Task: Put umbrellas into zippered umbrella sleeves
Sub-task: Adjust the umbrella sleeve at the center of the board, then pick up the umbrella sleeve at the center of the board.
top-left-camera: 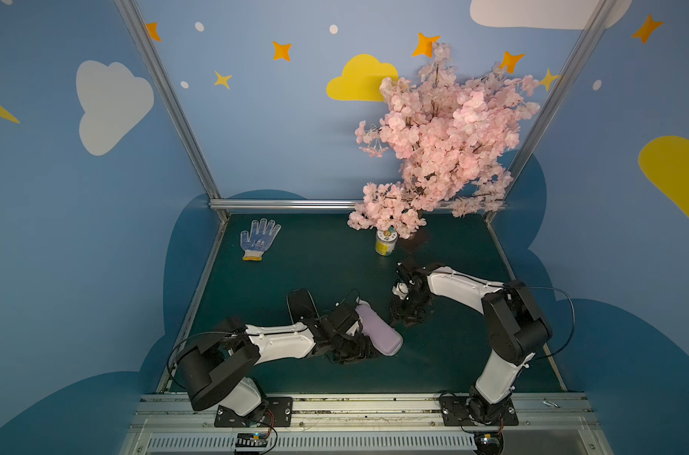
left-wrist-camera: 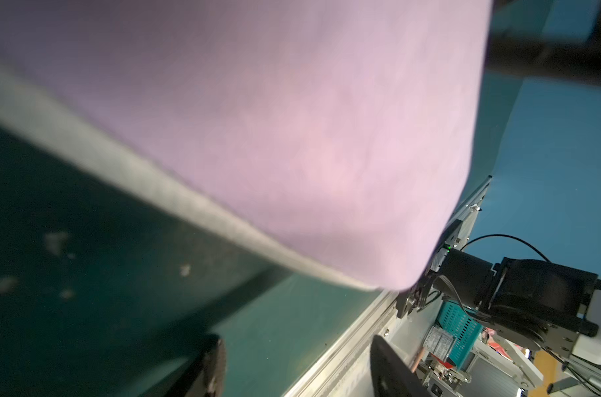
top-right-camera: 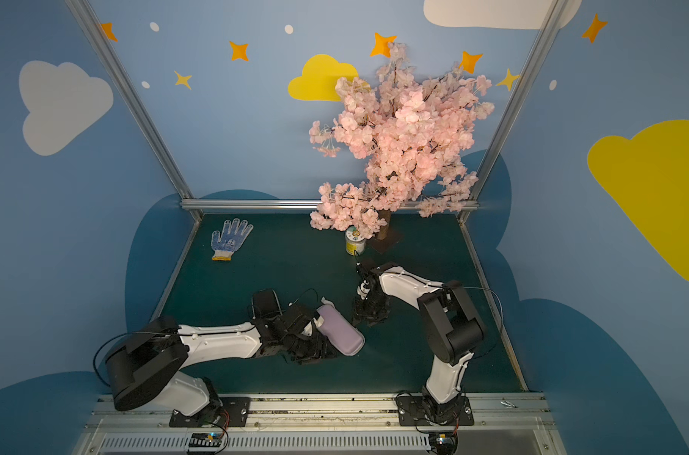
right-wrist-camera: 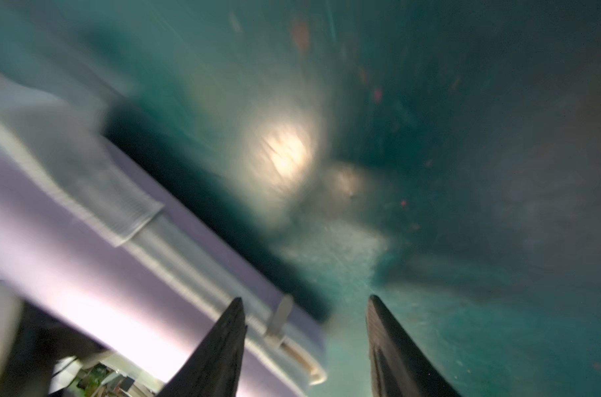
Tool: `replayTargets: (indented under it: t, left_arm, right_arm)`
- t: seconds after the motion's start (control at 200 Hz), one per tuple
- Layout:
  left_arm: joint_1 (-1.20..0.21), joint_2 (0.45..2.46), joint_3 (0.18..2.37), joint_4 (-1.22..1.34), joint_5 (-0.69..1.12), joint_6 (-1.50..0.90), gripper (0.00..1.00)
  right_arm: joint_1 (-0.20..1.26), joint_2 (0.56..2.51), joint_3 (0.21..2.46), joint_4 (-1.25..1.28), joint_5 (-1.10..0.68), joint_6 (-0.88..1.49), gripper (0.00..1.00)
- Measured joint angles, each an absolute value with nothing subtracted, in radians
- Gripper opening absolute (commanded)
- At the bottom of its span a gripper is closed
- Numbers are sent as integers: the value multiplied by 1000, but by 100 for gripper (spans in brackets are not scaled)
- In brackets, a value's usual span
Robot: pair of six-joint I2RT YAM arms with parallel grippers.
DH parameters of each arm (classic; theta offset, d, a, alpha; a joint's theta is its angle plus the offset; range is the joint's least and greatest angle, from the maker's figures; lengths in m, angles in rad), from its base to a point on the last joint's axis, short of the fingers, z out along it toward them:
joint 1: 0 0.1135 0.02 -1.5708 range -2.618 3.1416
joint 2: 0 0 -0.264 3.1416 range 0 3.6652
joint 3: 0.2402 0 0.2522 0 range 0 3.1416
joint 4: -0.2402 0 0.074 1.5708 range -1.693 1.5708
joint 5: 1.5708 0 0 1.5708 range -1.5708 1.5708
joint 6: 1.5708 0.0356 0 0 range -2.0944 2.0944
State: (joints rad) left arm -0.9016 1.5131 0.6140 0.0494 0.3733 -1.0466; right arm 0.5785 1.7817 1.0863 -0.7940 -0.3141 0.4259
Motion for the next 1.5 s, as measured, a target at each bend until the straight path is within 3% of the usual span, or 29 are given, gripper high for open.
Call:
replayTargets:
  t: [0.15, 0.355, 0.566, 0.806, 0.901, 1.021, 1.236, 1.422, 1.502]
  left_arm:
    - [-867, 1508, 593, 104, 352, -1095, 77]
    - [-808, 1456, 531, 156, 359, -1111, 70]
    - [-789, 1264, 447, 134, 342, -1105, 68]
    - [-783, 1198, 400, 130, 293, -1109, 80]
    - [-773, 1218, 414, 146, 278, -1107, 90]
    - [-764, 1270, 435, 184, 261, -1104, 94]
    - [-761, 1472, 514, 270, 293, -1085, 88]
    - [-768, 1566, 523, 413, 331, -1102, 80]
    - [-765, 1596, 514, 481, 346, -1121, 79]
  right_arm:
    - [598, 1763, 1061, -774, -295, 457, 56]
    - [622, 1752, 1060, -768, -293, 489, 57]
    - [556, 1658, 1055, -748, -427, 481, 59]
    - [522, 1685, 1116, -718, -601, 418, 59]
    - [551, 1718, 1109, -712, -614, 411, 59]
    - [597, 1753, 1105, -720, -582, 398, 56]
    - [643, 1794, 1105, -723, -554, 390, 49]
    - [630, 1794, 1066, -665, -626, 422, 49]
    - [607, 1793, 1034, -623, -675, 439, 44]
